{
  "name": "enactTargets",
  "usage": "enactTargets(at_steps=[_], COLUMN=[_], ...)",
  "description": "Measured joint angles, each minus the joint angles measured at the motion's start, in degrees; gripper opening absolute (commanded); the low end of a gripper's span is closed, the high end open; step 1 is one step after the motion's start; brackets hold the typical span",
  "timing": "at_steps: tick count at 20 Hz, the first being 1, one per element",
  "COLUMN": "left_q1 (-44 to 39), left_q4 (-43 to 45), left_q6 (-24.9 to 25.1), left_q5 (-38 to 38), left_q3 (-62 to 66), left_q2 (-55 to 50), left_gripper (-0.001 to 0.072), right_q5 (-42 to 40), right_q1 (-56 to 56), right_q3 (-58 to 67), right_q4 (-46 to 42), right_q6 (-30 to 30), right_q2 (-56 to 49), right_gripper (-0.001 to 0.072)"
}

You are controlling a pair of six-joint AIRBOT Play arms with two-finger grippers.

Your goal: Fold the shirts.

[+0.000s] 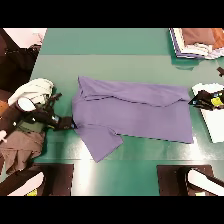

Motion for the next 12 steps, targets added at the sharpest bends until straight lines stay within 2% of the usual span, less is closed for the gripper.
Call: enactTargets(at_steps=[8, 9, 10, 11, 12], left_q1=[-6.25, -6.36, -6.56, -6.62, -6.62], left_q4=[-8.94, -9.62, -9.73, -9.49, -9.6], left_q6=[-3.15, -3.21, -3.3, -3.3, -3.32], left_q5=[4.98, 5.55, 6.82, 7.87, 8.41], left_q3=[-9.16, -9.44, -9.79, -9.97, -10.1], left_q2=[2.89, 2.97, 2.95, 2.93, 2.95], left_gripper=[0.0547, 0.0411, 0.0226, 0.0077, 0.0023], right_q5=[0.13, 0.15, 0.2, 0.31, 0.63], right_q1=[-0.11, -0.11, -0.11, -0.13, -0.15], right_q3=[-1.88, -1.9, -1.95, -1.95, -1.99], right_q4=[2.47, 2.58, 2.69, 2.73, 2.75], right_q6=[-0.61, -0.66, -0.68, -0.72, -0.74], right_q2=[1.36, 1.38, 1.4, 1.42, 1.44], right_gripper=[0.0389, 0.0389, 0.0389, 0.0389, 0.0389])
